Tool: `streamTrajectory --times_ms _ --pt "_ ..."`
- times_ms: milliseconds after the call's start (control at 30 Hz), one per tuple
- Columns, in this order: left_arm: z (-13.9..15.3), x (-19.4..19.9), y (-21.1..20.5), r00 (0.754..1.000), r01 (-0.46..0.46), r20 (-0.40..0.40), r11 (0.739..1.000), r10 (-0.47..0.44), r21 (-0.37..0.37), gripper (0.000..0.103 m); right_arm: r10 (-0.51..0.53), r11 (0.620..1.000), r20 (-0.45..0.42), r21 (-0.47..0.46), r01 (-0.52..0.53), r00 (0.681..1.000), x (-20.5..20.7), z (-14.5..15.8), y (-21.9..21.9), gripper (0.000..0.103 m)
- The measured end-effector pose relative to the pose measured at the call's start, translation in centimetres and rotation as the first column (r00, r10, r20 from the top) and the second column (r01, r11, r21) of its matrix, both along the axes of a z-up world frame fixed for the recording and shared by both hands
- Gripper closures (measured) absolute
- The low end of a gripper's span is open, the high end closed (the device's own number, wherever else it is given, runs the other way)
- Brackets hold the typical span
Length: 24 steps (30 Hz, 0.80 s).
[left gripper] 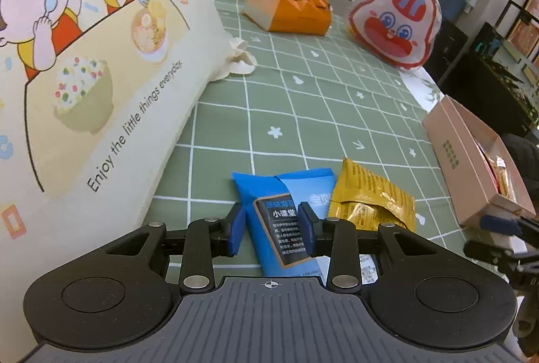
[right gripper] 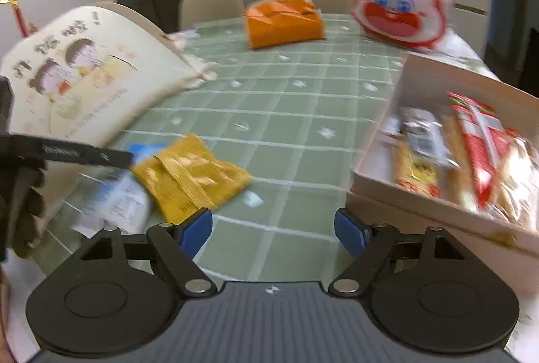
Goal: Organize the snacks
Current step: 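Grasp the blue packet with left while right reaches to the yellow packet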
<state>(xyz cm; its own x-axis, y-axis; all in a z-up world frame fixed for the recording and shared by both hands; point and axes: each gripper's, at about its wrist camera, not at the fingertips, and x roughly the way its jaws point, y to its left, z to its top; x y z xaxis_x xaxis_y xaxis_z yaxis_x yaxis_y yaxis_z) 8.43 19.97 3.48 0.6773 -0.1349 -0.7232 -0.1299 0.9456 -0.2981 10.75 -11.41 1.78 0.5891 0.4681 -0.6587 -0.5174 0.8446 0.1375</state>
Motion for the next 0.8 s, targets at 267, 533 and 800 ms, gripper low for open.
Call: streamTrajectory --times_ms 267,533,800 --pt "0.1 -0.1 -0.7 1.0 0.016 -0.001 1.0 -0.016 0.025 0.065 -0.141 0.984 0.08 -0.095 0.148 0.987 -1.4 -0.3 -4.4 0.022" --pt "0.2 -0.1 -0.8 1.0 0.015 0.005 0.999 -0.015 0.038 0.065 0.076 0.996 0.087 -0.059 -0.071 0.993 -2.8 0.5 -0.1 0.018" --pt "0.1 -0.2 -1.0 1.0 0.025 0.006 0.998 -0.025 0.049 0.065 0.261 0.959 0.091 -0.139 -0.247 0.961 -0.8 0.8 12.2 0.017"
